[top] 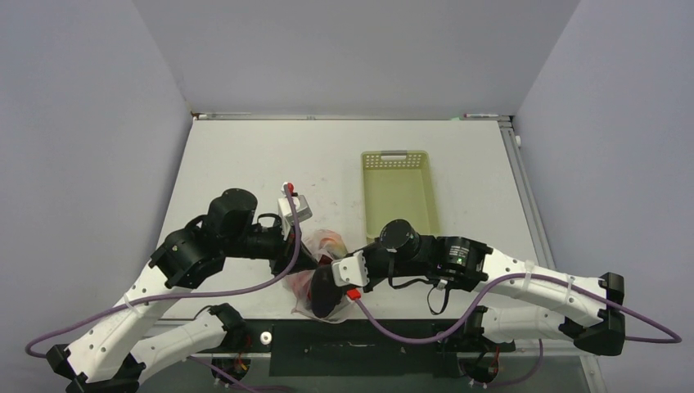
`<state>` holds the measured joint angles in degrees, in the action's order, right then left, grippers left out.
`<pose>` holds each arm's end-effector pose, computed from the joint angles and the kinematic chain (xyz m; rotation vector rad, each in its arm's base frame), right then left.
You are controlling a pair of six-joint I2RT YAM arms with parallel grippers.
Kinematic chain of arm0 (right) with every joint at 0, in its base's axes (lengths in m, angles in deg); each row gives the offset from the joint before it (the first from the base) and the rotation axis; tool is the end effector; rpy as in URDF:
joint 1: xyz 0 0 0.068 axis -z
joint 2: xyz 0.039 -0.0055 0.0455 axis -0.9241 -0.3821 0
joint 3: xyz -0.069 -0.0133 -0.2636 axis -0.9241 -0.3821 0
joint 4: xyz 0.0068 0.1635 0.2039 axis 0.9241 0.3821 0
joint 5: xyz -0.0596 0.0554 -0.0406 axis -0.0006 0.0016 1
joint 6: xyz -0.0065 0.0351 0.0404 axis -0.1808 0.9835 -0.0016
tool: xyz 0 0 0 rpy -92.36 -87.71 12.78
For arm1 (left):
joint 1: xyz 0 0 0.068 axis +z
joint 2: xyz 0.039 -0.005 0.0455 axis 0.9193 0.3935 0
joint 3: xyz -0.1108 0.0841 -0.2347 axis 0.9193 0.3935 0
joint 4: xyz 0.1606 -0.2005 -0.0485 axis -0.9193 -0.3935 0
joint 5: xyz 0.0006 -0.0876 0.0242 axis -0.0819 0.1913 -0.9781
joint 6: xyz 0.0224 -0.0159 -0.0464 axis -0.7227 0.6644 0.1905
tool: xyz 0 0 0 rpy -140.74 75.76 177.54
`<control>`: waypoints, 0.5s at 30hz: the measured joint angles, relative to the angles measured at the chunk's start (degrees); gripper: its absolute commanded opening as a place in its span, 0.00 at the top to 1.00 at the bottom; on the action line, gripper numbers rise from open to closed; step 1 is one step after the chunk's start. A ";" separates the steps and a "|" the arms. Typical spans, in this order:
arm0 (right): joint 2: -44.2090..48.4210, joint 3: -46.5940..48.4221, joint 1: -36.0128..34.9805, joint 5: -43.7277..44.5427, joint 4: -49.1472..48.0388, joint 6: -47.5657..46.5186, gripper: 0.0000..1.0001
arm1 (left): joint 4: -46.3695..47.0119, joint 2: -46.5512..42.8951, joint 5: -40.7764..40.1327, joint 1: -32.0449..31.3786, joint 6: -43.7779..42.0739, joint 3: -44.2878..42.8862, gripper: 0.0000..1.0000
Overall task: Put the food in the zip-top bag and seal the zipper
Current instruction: Adjust the fake vegetable in the zipper food storage bag.
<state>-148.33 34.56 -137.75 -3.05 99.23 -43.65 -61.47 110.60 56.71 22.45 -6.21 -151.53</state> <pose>0.0696 0.2206 0.3401 -1.8845 1.0924 0.5735 0.0930 -0.1181 0.3789 1.0415 2.0016 -1.1285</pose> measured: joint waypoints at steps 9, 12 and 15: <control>1.33 -0.59 0.00 0.28 -1.14 1.66 0.95 | 0.00 0.00 -1.46 -0.11 0.04 0.00 0.98; 1.51 0.66 0.00 0.39 0.13 3.32 0.95 | 0.02 -0.07 -2.40 -0.11 0.02 0.00 0.79; 0.22 5.01 0.00 1.11 3.04 5.44 0.95 | 0.02 -0.15 -4.22 -0.15 0.26 -0.02 0.68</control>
<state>-148.11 39.56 -137.75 -1.93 102.27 -38.21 -61.45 110.45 52.49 22.30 -5.95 -151.55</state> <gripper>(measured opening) 0.116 0.220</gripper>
